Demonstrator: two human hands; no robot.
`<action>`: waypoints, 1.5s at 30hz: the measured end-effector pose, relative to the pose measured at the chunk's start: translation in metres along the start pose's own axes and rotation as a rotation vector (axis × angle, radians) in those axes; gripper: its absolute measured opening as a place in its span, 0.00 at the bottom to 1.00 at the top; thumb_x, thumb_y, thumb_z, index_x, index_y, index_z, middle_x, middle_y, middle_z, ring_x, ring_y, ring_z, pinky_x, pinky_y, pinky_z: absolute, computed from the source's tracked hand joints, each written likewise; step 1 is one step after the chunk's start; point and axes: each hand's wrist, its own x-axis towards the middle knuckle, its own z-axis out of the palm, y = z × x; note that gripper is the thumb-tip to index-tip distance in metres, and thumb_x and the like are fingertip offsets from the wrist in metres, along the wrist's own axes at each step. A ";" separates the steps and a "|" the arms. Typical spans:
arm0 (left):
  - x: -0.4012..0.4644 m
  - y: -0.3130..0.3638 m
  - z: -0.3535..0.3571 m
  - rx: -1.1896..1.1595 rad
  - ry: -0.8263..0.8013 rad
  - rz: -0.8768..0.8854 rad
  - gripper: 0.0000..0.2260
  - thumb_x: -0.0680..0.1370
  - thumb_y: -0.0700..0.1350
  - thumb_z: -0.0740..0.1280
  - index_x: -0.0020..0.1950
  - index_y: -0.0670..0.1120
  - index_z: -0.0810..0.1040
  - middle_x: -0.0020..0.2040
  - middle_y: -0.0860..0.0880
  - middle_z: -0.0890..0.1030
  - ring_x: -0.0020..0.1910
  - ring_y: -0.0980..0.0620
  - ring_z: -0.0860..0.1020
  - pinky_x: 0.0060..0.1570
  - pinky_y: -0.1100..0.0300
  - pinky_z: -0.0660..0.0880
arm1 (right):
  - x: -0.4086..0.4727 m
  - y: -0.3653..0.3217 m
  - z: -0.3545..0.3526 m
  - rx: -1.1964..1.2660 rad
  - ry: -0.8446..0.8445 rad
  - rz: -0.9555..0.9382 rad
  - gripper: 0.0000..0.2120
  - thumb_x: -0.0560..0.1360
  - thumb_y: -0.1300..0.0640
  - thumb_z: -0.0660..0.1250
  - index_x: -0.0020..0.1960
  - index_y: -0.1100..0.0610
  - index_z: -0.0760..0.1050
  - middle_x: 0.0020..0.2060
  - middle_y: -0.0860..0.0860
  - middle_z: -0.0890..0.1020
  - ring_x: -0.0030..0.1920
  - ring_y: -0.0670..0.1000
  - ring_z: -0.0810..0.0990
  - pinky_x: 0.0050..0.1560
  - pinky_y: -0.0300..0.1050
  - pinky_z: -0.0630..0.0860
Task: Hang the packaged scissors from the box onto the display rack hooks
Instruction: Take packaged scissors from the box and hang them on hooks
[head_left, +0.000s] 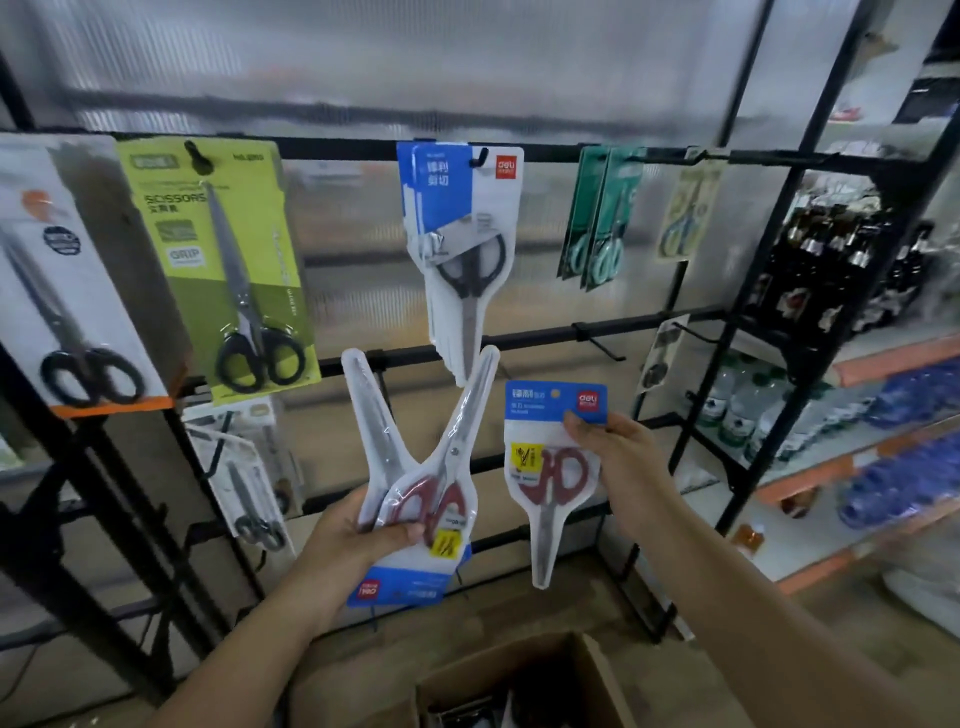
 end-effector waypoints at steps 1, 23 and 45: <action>-0.003 0.000 -0.004 -0.010 0.012 0.003 0.24 0.60 0.38 0.77 0.55 0.44 0.79 0.48 0.43 0.84 0.48 0.44 0.83 0.44 0.57 0.81 | 0.000 0.003 0.006 0.000 -0.011 0.009 0.06 0.75 0.59 0.67 0.50 0.59 0.79 0.42 0.58 0.83 0.43 0.59 0.81 0.50 0.53 0.78; -0.019 0.046 -0.027 -0.106 0.144 0.180 0.28 0.57 0.47 0.76 0.56 0.43 0.78 0.50 0.41 0.84 0.49 0.41 0.83 0.42 0.55 0.80 | 0.058 -0.153 0.106 0.143 0.059 -0.378 0.14 0.77 0.60 0.65 0.33 0.54 0.70 0.24 0.44 0.75 0.29 0.47 0.75 0.36 0.42 0.72; -0.018 0.054 -0.024 -0.196 0.206 0.217 0.19 0.68 0.37 0.70 0.58 0.45 0.77 0.50 0.41 0.84 0.49 0.42 0.83 0.44 0.52 0.81 | 0.014 -0.052 0.110 -0.059 -0.051 -0.260 0.06 0.76 0.57 0.66 0.51 0.56 0.72 0.44 0.49 0.77 0.43 0.46 0.75 0.39 0.34 0.72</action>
